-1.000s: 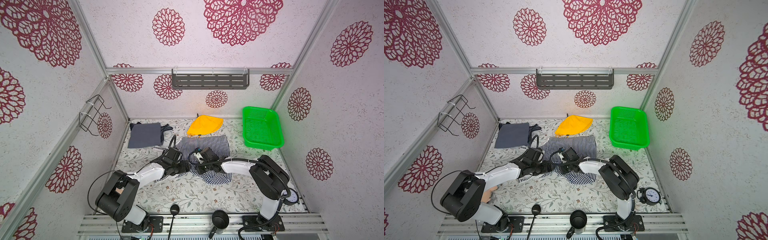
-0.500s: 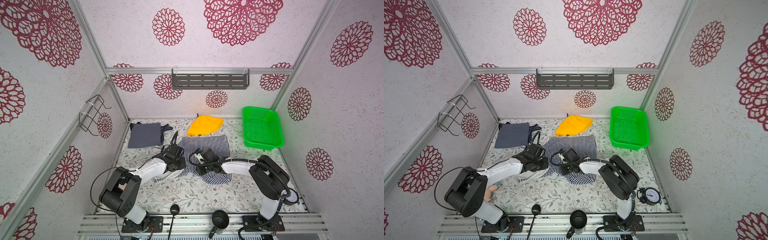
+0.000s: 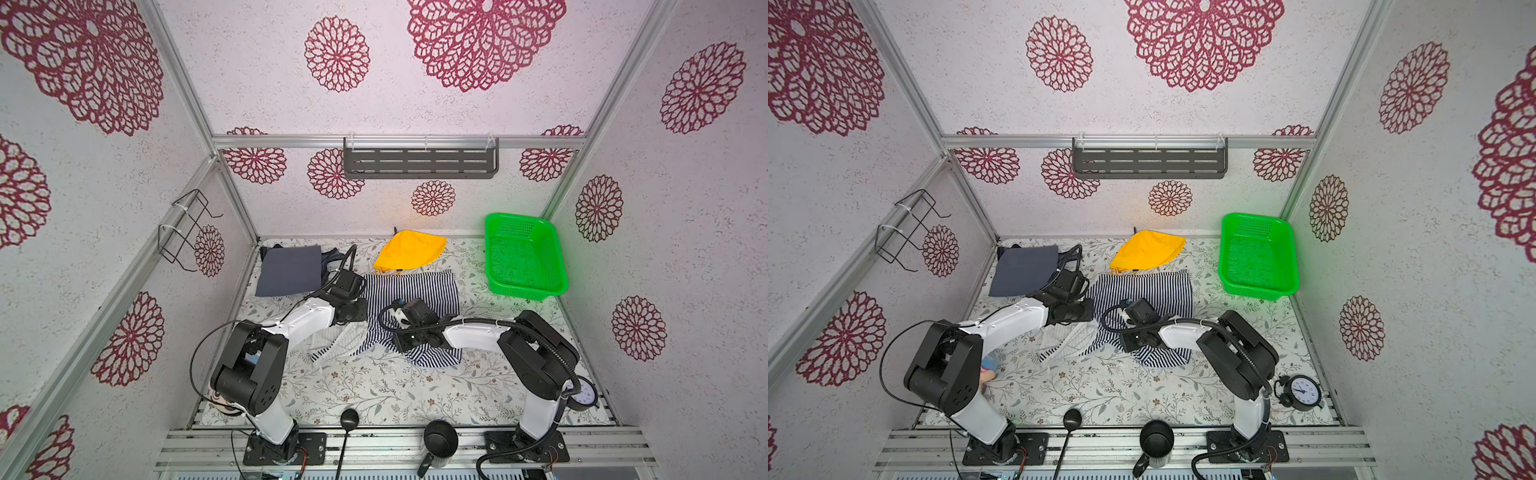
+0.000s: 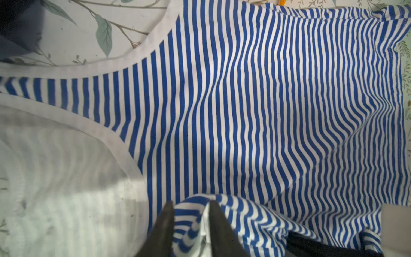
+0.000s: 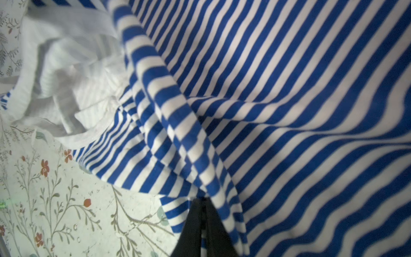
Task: Fold and stack tank tops
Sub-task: Smooth out the tank top at the center of the table.
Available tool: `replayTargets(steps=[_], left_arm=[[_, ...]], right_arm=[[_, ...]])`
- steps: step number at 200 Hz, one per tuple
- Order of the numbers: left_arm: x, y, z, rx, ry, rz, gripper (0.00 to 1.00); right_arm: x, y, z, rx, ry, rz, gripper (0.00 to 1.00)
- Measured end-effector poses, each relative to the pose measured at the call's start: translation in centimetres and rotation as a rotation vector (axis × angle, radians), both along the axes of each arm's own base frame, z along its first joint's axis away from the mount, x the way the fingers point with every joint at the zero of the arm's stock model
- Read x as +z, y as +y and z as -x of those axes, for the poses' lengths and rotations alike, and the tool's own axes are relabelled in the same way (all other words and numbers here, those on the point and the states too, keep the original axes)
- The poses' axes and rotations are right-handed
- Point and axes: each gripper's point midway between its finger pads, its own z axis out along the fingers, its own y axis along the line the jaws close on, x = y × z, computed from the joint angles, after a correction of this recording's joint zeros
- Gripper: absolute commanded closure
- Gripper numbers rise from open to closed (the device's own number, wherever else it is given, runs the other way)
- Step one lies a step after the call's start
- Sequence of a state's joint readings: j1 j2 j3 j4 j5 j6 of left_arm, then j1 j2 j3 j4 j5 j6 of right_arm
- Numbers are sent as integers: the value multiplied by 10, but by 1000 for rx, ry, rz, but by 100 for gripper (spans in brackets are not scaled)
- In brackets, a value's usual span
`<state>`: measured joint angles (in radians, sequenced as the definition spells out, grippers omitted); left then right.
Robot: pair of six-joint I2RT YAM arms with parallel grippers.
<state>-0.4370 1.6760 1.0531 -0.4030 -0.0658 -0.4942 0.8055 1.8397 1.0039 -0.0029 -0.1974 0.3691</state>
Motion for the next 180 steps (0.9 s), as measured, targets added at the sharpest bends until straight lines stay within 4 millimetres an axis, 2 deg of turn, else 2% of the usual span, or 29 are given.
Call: replayTargets(steps=[10, 21, 32, 46, 58, 72, 88, 111, 122, 180], left_arm=[[4, 3, -1, 6, -9, -11, 14], [10, 8, 3, 18, -16, -22, 14], [22, 14, 9, 32, -28, -26, 22], [49, 19, 23, 61, -70, 3, 35], [75, 16, 38, 88, -124, 89, 47], [88, 6, 58, 102, -153, 217, 56], [70, -5, 79, 120, -111, 327, 65], [14, -7, 99, 183, 40, 350, 67], [-5, -5, 104, 215, 90, 342, 66], [-23, -6, 70, 304, 86, 444, 50]], right_arm=[[0, 0, 0, 0, 2, 1, 90], [0, 0, 1, 1, 4, 1, 90], [0, 0, 1, 2, 6, 1, 90], [0, 0, 2, 4, 9, -2, 90], [0, 0, 2, 5, 12, -2, 90], [0, 0, 2, 5, 14, -3, 90], [0, 0, 3, 5, 16, -4, 90], [0, 0, 3, 1, 21, -7, 90], [0, 0, 2, 0, 21, -7, 90], [0, 0, 2, -11, 27, -12, 89]])
